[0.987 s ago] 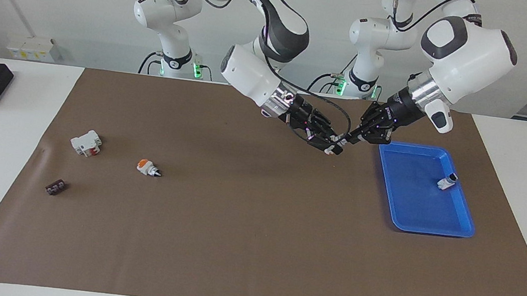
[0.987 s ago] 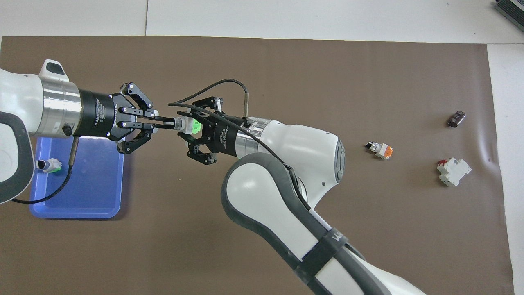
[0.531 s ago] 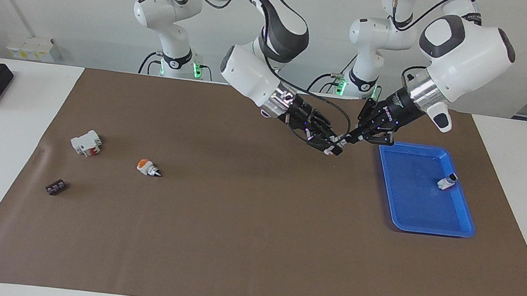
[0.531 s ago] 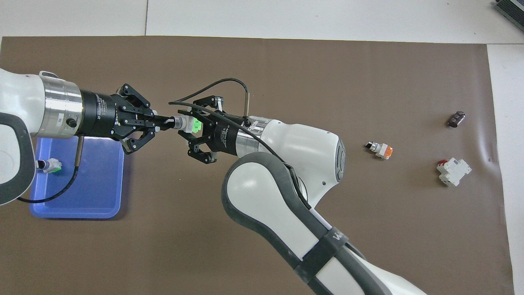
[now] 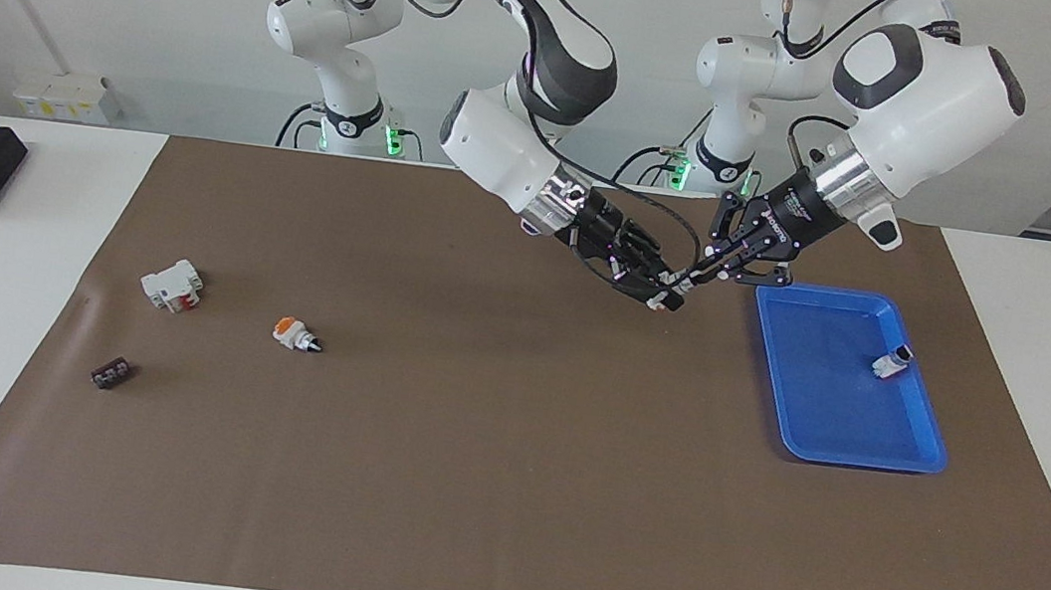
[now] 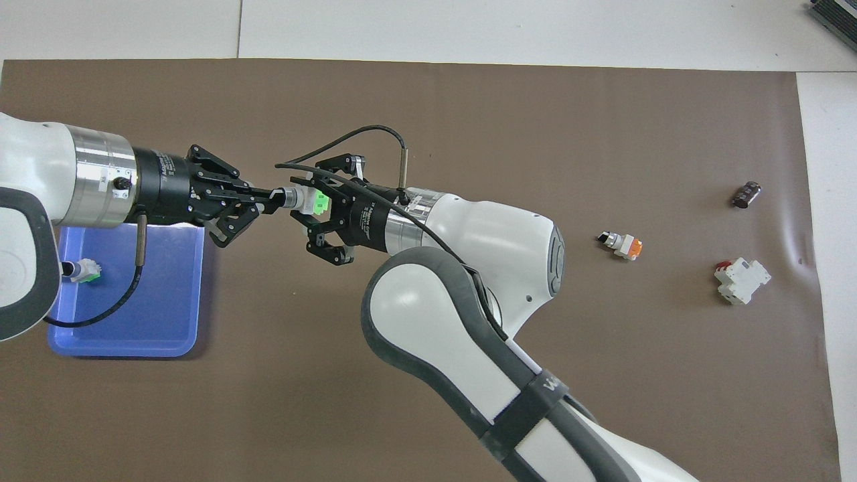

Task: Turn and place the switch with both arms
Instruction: 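Close the left gripper on the switch held by the right gripper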

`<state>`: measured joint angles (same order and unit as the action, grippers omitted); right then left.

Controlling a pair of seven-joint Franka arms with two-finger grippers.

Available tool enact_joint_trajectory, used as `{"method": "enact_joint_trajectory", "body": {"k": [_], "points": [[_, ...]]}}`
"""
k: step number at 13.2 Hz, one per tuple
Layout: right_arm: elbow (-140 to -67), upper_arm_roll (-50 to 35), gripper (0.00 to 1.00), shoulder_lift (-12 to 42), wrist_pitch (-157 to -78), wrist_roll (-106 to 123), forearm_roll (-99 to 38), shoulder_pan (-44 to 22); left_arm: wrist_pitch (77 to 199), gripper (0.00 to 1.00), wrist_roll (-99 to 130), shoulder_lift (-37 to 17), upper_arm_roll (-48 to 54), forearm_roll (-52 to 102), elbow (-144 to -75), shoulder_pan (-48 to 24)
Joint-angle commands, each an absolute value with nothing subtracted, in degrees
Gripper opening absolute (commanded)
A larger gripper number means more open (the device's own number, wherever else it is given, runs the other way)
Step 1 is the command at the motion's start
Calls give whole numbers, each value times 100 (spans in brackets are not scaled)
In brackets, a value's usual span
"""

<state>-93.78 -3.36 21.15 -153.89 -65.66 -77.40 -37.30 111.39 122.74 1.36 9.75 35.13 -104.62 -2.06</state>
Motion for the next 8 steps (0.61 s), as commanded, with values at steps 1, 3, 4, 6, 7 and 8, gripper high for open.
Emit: {"method": "enact_joint_trajectory", "body": {"k": [1, 3, 4, 6, 7, 8], "points": [[-9325, -378, 0, 2109, -15416, -6601, -7655, -3735, 11592, 0, 12804, 176, 914, 3331, -10600, -229], [-9316, -378, 0, 2109, -15416, -6601, -7655, -3727, 11654, 0, 12954, 176, 914, 3322, -10635, -237], [-9325, -378, 0, 2109, -15425, -6601, -7655, -3735, 11672, 0, 13007, 202, 914, 3322, -10652, -246], [-9325, -378, 0, 2109, -15416, -6601, -7655, -3735, 11725, 0, 13017, 202, 914, 3322, -10652, -246], [-9325, -378, 0, 2109, -15425, -6601, -7655, -3735, 11725, 0, 13008, 202, 914, 3322, -10652, -229], [-9325, -378, 0, 2109, -15425, -6601, -7655, -3735, 11751, 0, 13008, 202, 914, 3322, -10652, -229]]}}
